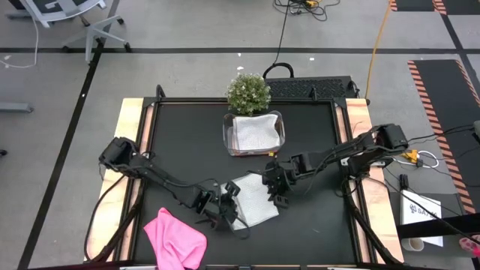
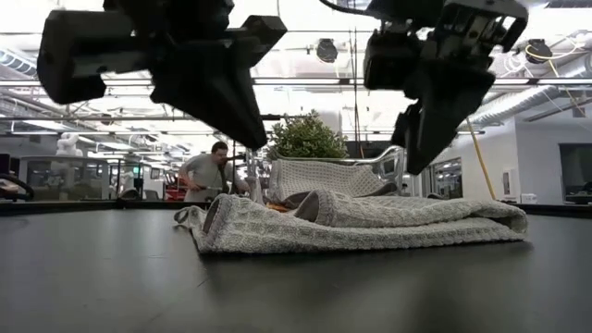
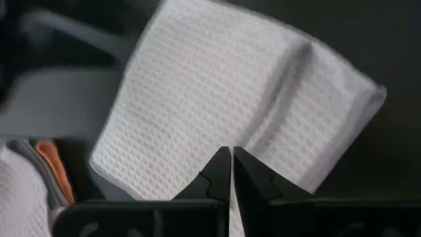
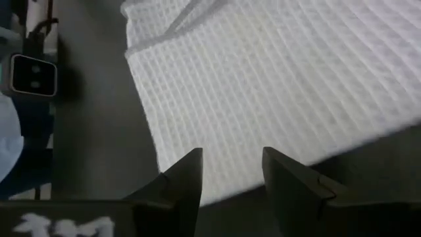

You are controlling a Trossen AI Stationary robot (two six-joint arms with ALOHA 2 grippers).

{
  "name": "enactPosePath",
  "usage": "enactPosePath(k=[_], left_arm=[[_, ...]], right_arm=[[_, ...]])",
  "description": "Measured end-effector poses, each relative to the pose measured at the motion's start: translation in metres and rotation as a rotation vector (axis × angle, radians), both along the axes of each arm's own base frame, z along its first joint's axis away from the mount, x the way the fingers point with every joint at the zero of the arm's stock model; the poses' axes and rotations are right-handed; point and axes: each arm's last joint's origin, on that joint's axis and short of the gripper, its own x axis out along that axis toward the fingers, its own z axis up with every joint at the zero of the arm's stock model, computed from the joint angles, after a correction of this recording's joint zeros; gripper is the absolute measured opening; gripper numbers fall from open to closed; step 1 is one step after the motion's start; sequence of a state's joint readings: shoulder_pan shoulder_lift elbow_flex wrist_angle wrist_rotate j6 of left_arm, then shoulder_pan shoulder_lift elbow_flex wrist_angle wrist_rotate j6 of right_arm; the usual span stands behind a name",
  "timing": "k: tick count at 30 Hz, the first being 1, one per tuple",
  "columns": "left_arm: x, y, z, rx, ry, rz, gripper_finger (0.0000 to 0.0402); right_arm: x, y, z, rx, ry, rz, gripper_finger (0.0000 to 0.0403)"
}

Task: Fold microfiber towels
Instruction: Fold the gray microfiber towel on the table

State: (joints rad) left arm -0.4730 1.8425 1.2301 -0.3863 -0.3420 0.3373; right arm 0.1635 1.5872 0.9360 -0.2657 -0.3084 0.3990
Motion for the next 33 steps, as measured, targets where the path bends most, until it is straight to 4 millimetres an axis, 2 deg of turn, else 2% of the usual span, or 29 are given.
enactPosePath(k=[7, 12, 15, 20, 24, 27, 30, 33], left_arm=[[0.002, 0.004, -0.004, 0.001, 0.014, 0.02, 0.0022], [-0.001, 0.009, -0.007, -0.027, 0.075, 0.057, 0.0025], [-0.001, 0.012, -0.008, -0.101, 0.104, 0.11, 0.0041], [0.001, 0.02, -0.011, -0.154, 0.136, 0.184, 0.0093], [0.003, 0.025, -0.012, -0.118, 0.137, 0.151, 0.0135], [0.006, 0.029, -0.018, -0.005, 0.139, 0.113, 0.0158], [0.009, 0.032, -0.027, 0.103, 0.152, 0.045, 0.0169], [0.011, 0.036, -0.04, 0.133, 0.212, -0.005, 0.0172]], right_arm=[[-0.012, -0.003, 0.021, 0.007, -0.014, -0.046, 0.0148], [-0.014, -0.003, 0.028, 0.021, -0.029, -0.061, 0.0148], [-0.015, -0.003, 0.027, 0.023, -0.02, -0.064, 0.0148], [-0.014, -0.002, 0.027, 0.033, -0.015, -0.079, 0.0148], [-0.014, -0.002, 0.027, 0.048, -0.006, -0.102, 0.0148], [-0.014, -0.002, 0.028, 0.058, -0.004, -0.119, 0.0148], [-0.013, -0.004, 0.028, 0.062, -0.006, -0.133, 0.0148], [-0.013, -0.005, 0.028, 0.055, -0.007, -0.145, 0.0148]])
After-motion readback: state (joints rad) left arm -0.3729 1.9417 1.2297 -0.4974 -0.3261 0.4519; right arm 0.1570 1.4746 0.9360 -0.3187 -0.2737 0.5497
